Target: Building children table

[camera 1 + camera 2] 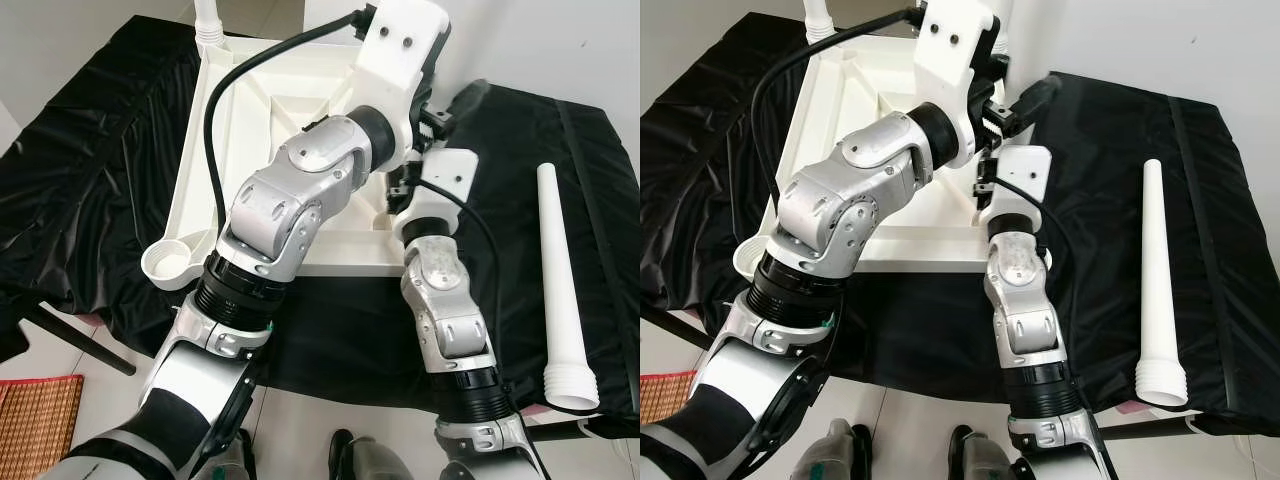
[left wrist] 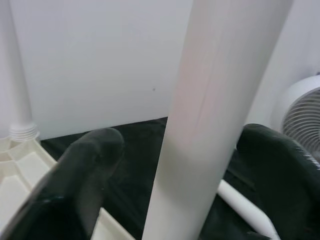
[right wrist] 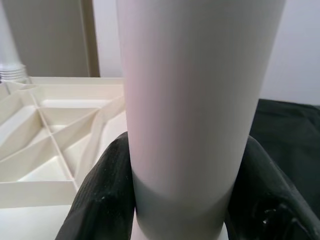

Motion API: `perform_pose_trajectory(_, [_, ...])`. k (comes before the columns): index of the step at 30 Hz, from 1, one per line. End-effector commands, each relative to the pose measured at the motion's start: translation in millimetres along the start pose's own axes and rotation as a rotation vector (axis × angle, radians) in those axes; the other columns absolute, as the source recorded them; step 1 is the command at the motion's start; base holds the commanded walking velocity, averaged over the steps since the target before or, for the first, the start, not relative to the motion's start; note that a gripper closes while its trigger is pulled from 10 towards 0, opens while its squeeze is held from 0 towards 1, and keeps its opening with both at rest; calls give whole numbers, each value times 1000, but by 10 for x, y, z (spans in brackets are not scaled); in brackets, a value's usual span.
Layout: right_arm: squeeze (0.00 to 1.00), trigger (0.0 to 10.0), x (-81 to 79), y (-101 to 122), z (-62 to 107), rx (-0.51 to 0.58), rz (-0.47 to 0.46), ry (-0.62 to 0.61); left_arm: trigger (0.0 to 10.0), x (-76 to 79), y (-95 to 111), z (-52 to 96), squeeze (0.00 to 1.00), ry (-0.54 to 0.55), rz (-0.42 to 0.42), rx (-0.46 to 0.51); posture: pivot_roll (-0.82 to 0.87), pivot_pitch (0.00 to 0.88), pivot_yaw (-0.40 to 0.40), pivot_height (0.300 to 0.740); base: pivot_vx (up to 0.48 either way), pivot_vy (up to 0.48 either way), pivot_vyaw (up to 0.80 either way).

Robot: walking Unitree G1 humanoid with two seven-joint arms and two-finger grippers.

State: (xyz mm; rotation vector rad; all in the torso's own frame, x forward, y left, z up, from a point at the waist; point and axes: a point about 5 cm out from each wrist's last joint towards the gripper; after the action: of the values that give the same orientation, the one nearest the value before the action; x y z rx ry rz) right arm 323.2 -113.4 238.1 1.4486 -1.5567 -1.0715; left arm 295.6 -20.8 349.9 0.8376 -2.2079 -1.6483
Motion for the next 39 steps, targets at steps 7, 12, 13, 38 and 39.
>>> perform_pose_trajectory(7, [0,10000,129,-12,-28,-21,1,-74,10000,70,105,69,0,-127,96,70,79,169,-60,740,0,0,0])
perform_pose_trajectory(12, [0,10000,224,-17,-23,-32,16,-100,10000,-46,107,124,0,-81,129,85,76,167,-60,740,0,0,0])
perform_pose_trajectory(13, [0,10000,246,-14,-20,-30,15,-105,10000,-82,100,138,0,-66,137,86,74,164,-60,740,0,0,0])
perform_pose_trajectory(38, [0,10000,461,14,262,5,88,-36,10000,-138,-606,478,0,33,83,-97,60,158,-48,740,0,0,0])
perform_pose_trajectory(39, [0,10000,463,13,275,3,90,-34,10000,-139,-629,495,0,34,84,-103,60,158,-48,740,0,0,0])
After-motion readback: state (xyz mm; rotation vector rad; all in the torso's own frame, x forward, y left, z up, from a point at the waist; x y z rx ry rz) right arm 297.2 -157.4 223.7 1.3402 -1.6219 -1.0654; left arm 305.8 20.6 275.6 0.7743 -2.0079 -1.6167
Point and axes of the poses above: a point about 5 cm out from each wrist's last joint towards the gripper, its own z axis pointing back from the gripper into the wrist, its own y axis along the axis of the wrist's last joint, x = y × z
